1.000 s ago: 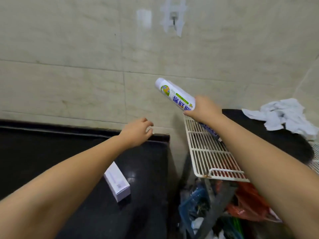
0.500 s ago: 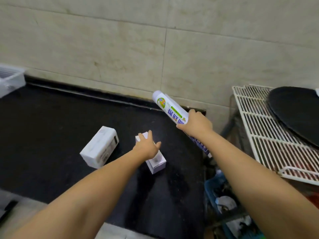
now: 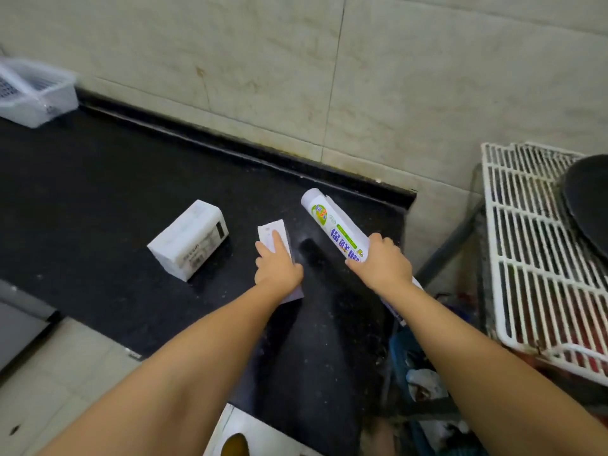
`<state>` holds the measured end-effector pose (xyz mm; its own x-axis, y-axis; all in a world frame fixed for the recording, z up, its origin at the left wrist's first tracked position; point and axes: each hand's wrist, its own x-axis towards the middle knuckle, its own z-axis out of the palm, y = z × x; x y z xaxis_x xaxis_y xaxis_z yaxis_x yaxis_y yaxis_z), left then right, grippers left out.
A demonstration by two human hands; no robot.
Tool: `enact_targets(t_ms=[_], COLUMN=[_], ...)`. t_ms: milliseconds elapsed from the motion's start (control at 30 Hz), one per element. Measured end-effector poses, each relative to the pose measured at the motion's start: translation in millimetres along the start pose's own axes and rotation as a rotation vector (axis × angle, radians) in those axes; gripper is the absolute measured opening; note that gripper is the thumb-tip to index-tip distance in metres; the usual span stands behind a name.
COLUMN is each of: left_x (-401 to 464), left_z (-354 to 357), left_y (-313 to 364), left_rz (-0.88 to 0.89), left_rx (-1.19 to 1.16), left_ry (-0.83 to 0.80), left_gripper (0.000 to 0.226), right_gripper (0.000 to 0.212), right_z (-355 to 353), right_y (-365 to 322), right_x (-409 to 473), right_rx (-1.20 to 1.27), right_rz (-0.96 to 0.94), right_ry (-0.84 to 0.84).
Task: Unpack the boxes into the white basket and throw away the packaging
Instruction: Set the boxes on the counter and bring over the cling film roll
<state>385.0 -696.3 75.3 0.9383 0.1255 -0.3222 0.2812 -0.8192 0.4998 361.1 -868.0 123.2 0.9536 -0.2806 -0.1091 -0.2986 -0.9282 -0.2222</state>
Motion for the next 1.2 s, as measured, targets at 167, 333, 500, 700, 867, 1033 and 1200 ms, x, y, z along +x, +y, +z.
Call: enact_targets(t_ms=[167, 333, 500, 700, 867, 1033, 1200], left_x=[-10.4, -19.7, -37.8, -57.8, -51.9, -12.7, 59.2], left_z=[-58.0, -151.5, -237.4, -314.6, -381.3, -431.1, -455.9], left_y=[-27.5, -78.3, -180.6, -315.1, -407.4, -477.7, -510.9], left_rz=[0.136, 0.140, -0.002, -0.169, -0.176, -0.194, -0.161], left_rx=[0.027, 0.021, 0.010, -0.023, 0.044, 0.002, 0.018], left_ry=[0.196, 0.450, 0.592, 0.670, 0.630, 0.574, 0.507], left_gripper=[0.070, 0.068, 0.071, 0.067, 0.065, 0.062, 0.063], right_gripper=[0.061, 0.061, 0.059, 0.060, 0.059, 0.059, 0.058], right_z=[-13.0, -31.3, -26.0, 15.3, 51.0, 81.7, 106.5], right_y=[-58.6, -159.5, -268.4, -409.9, -520.7, -599.9, -647.9], right_x=[5.8, -0.2, -17.6, -54.4, -78.4, -79.2, -38.5], right_rx=[0.104, 0.167, 0.169, 0.152, 0.145, 0.153, 0.091], right_rz=[-0.120, -0.336, -0.529, -0.669, -0.679, -0.630, -0.601], right_ry=[0.008, 0.025, 0.002, -0.021, -0.041, -0.066, -0.041])
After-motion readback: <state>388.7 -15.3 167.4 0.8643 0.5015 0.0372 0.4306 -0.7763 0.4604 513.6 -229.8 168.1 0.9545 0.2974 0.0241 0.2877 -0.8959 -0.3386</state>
